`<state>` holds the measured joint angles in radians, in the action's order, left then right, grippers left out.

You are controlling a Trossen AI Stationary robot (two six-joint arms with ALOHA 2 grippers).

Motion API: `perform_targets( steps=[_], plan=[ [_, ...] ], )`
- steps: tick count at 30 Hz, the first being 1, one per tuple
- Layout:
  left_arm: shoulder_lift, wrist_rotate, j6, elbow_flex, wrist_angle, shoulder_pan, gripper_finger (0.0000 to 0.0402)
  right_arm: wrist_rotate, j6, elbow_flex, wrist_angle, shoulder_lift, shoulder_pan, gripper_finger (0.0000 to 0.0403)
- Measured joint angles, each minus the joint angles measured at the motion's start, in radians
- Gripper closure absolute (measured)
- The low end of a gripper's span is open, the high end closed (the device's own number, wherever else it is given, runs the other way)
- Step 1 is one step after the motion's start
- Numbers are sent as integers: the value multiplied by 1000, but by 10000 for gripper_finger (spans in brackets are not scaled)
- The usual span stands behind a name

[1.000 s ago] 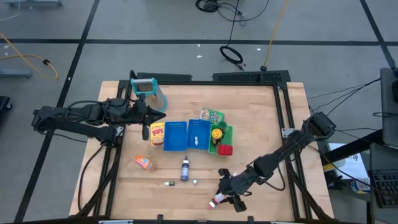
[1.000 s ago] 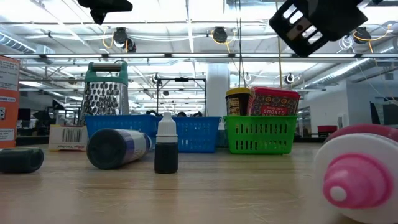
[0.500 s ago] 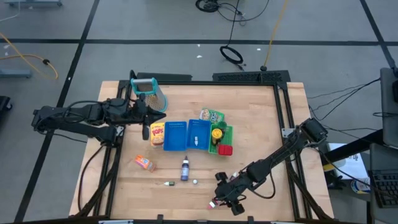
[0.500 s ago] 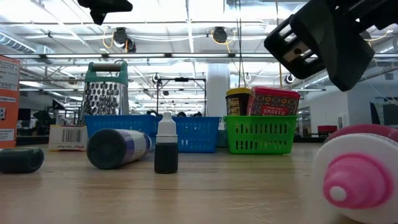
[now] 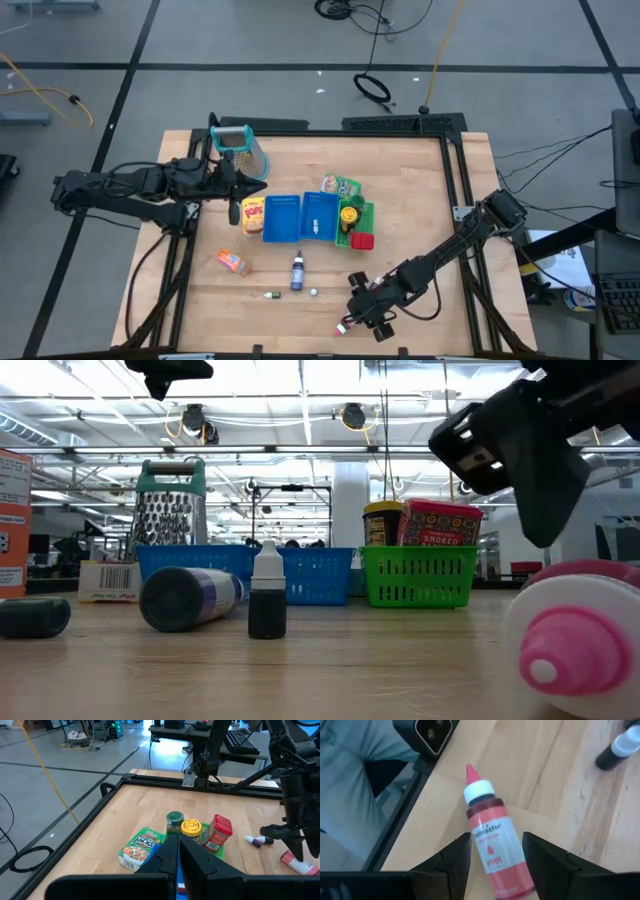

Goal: Pick & Place Kitchen Items
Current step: Put the large pink food coloring bottle into the right blue bin

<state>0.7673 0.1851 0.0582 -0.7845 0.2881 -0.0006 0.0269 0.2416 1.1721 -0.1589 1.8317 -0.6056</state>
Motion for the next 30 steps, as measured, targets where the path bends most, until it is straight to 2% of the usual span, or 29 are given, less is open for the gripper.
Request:
perform_targets(
  steps=[9,17,25,30],
  plan=[
    [0,0,0,0,0,0,380,0,4,-1,-26,0,0,228],
    [0,0,5,0,-1,0,380,0,35,-3,-32,0,0,191],
    [0,0,6,0,-1,0,380,0,61,-116,132,0,0,180],
    [0,0,6,0,-1,0,380,-2,75,-162,141,0,0,186]
  ],
)
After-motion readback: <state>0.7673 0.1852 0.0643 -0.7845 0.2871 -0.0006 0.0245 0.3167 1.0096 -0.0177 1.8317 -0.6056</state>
